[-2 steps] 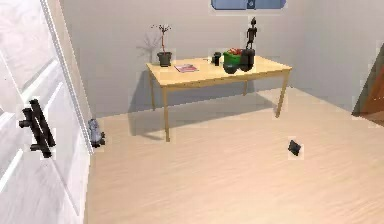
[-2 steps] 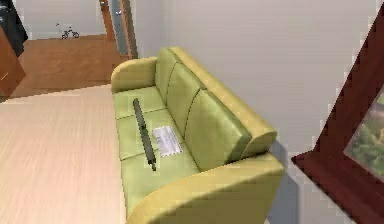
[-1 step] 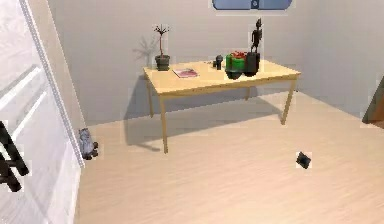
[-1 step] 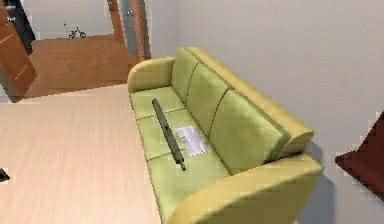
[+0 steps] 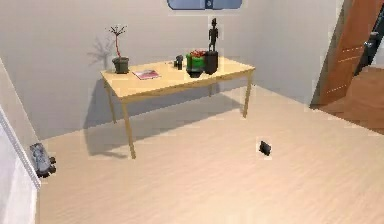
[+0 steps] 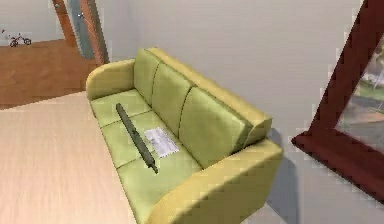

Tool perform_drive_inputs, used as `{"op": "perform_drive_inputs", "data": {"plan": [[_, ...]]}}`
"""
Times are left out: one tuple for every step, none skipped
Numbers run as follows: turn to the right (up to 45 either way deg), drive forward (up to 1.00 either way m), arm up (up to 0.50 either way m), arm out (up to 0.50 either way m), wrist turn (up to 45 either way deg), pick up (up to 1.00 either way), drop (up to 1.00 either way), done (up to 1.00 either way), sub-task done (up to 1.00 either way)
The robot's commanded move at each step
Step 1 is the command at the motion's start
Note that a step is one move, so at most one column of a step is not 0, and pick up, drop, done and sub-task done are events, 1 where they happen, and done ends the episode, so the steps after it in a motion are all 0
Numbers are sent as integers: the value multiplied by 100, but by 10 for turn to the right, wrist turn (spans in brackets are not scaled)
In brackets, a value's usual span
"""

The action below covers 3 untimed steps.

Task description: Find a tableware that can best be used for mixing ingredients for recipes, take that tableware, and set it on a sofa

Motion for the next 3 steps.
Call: {"op": "perform_drive_inputs", "data": {"plan": [[0, 100, 0, 0, 0, 0, 0, 0, 0], [90, 0, 0, 0, 0, 0, 0, 0, 0], [0, 20, 0, 0, 0, 0, 0, 0, 0]]}}
